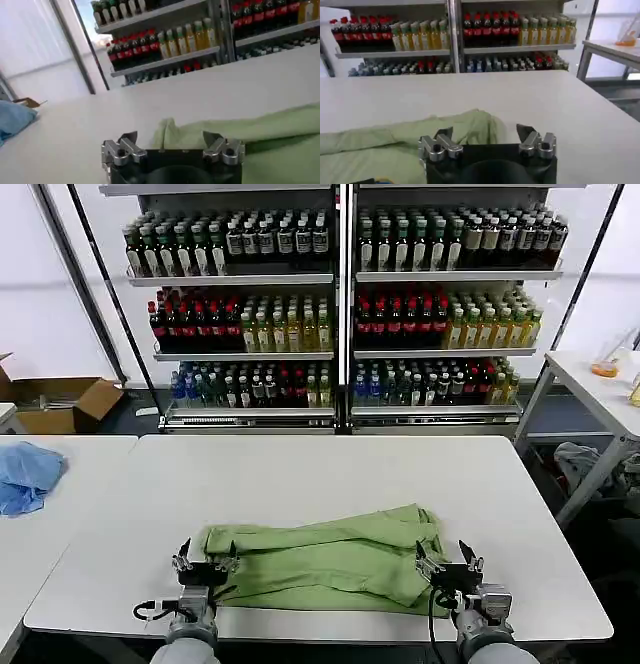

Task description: Fold and organize the clothes.

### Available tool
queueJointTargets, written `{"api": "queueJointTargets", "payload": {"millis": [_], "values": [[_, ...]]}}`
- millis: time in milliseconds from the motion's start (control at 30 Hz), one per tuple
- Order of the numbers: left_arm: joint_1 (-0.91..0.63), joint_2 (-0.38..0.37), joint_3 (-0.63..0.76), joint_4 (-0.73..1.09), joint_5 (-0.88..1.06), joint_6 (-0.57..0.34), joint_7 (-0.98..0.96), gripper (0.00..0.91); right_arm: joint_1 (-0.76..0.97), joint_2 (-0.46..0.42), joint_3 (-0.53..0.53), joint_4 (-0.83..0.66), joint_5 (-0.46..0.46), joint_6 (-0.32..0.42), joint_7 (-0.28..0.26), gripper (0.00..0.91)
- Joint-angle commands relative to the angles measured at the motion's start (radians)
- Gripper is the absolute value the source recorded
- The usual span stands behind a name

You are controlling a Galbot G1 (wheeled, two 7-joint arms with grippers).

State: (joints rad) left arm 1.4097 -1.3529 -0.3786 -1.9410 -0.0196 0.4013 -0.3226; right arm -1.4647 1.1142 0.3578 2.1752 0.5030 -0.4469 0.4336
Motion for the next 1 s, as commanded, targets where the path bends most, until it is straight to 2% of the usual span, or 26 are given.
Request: {"api": "queueJointTargets", "payload": {"millis": [33, 100, 133, 667, 1000], "values": [[0.050, -0.101, 0.005, 0.025, 0.061, -0.052, -0.026, 0.746, -0.024, -0.006, 0.006, 0.009, -0.020, 0.020, -0.005, 0.907], [0.042, -0.108, 0.003, 0.044, 0.061, -0.058, -0.026, 0.071, -0.025, -0.008, 0.005, 0.009, -0.019, 0.022, -0.005, 0.907], [0.038, -0.110, 0.001, 0.054, 0.061, -0.064, -0.027, 0.040, -0.026, -0.009, 0.005, 0.009, -0.018, 0.023, -0.004, 0.907], [0.039, -0.139, -0.032, 0.111, 0.008, -0.103, 0.003, 0.020, -0.035, -0.027, 0.013, 0.025, -0.001, 0.028, -0.001, 0.907], [-0.027, -0.089, -0.118, 0.076, 0.013, -0.106, -0.011, 0.020, -0.036, -0.049, 0.023, 0.033, 0.015, 0.037, 0.003, 0.907]]}}
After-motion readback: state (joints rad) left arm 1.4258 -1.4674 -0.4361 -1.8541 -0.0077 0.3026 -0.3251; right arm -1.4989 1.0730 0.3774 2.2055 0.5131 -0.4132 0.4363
